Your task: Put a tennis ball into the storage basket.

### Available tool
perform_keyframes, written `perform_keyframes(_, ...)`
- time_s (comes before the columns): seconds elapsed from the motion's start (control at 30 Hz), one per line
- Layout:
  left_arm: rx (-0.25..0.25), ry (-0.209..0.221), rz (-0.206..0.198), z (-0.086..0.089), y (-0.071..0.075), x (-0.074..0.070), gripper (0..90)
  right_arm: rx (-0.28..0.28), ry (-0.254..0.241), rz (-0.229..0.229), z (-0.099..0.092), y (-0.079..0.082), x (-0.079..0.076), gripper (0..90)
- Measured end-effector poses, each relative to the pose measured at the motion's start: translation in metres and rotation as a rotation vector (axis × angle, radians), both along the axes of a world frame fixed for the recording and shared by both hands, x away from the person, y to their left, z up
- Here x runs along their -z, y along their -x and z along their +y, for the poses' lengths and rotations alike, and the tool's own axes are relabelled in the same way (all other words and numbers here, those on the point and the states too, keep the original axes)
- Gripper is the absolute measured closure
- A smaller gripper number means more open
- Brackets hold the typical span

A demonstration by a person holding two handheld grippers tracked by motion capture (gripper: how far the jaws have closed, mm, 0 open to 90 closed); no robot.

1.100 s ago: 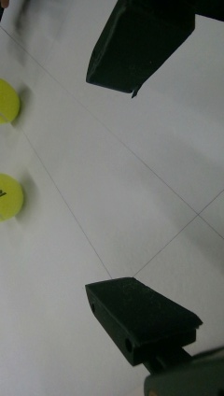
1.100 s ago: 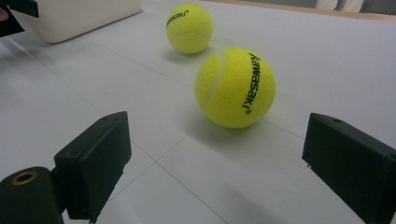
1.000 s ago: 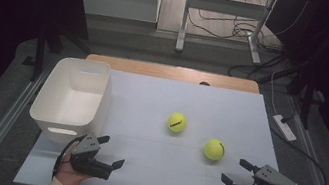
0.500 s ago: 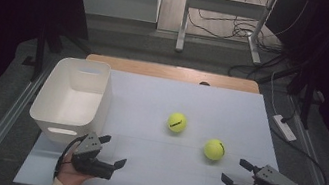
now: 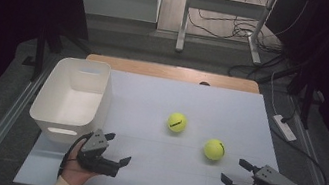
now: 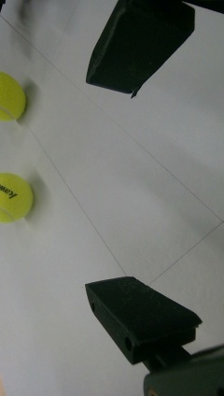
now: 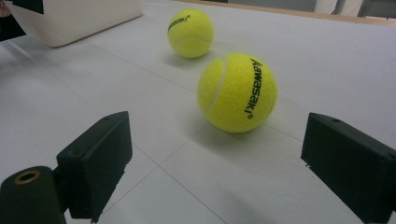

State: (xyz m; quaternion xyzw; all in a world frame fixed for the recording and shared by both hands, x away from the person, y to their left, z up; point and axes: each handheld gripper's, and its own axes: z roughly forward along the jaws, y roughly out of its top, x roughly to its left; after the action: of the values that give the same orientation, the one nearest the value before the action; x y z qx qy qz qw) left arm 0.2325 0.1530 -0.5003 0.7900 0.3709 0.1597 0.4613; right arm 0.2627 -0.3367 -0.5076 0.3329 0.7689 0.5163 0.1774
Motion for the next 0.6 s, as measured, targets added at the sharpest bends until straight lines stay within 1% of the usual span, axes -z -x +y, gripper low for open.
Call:
perform_keyframes(0.07, 0.001, -0.008, -0.004, -0.0013, -0.0007, -0.0014, 4.7, -0.001, 0.003, 0.001, 0.0001, 0.0004, 0.0, 8.8)
perform_keyframes(0.33, 0.002, -0.009, -0.004, -0.0044, -0.0054, -0.0064, 4.7, -0.007, 0.003, -0.004, 0.002, 0.001, -0.0006, 9.0)
perform_keyframes(0.6, 0.006, -0.013, 0.006, -0.0077, -0.0097, -0.0097, 4.7, -0.003, -0.002, -0.005, 0.0013, 0.0002, -0.0009, 9.0)
